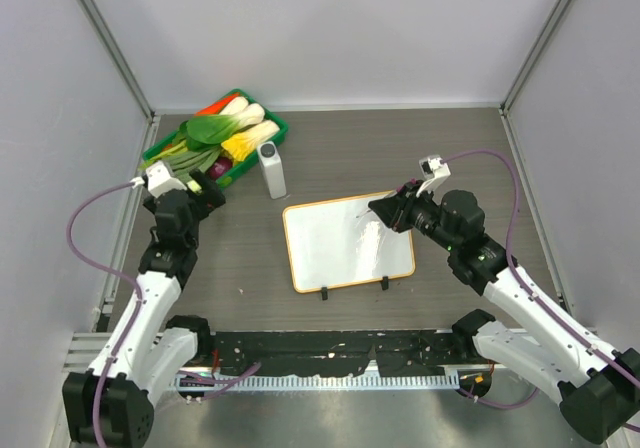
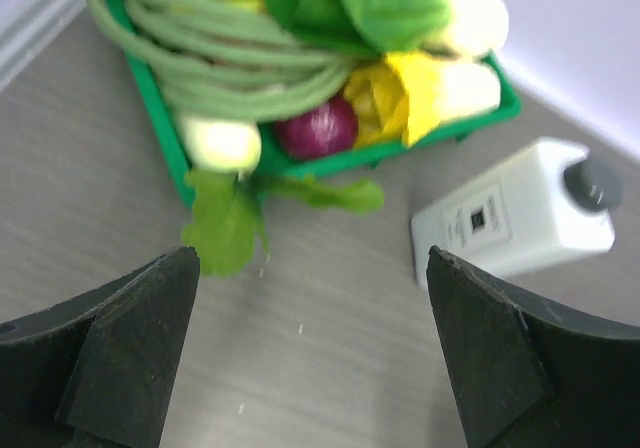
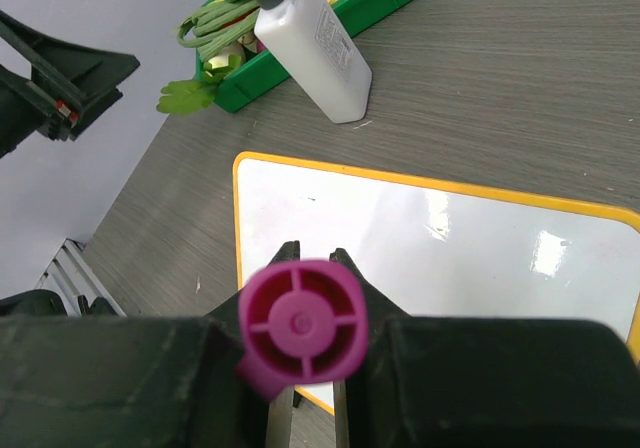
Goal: Write a sentence on the whiteboard
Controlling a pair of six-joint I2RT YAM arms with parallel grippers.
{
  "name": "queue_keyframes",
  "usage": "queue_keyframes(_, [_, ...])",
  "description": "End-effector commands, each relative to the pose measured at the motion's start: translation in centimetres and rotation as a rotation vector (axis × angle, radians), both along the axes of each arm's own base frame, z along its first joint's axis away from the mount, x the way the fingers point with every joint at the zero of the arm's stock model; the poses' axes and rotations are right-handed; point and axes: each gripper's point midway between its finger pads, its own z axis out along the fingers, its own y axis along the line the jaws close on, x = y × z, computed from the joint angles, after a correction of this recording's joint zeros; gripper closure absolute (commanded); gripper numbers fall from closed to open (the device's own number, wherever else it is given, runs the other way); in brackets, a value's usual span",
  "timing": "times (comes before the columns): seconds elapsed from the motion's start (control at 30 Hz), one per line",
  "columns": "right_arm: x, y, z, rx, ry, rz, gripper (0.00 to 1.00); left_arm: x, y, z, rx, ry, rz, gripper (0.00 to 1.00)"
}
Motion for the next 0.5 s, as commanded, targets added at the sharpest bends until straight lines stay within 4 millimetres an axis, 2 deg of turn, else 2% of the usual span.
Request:
queue_keyframes(0.0, [0.3, 0.0, 2.5, 0.055, -0.044, -0.013, 0.99, -3.0, -1.0, -3.0, -0.026, 0.132, -0.067, 0.00])
queue_keyframes(0.17, [0.3, 0.1, 2.7, 0.055, -0.046, -0.009, 0.99, -3.4, -2.9, -1.3, -0.070, 0.028, -0.169, 0.00])
queue_keyframes(0.37, [0.6, 0.3, 2.2, 0.056, -0.031, -0.011, 0.99, -3.4, -4.1, -1.3, -0.097, 0.149, -0.227, 0.00])
queue_keyframes(0.47, [0.7, 0.3, 2.0, 0.059, -0.028, -0.016, 0.99, -3.5, -5.7, -0.7, -0.122, 0.194, -0.310, 0.00])
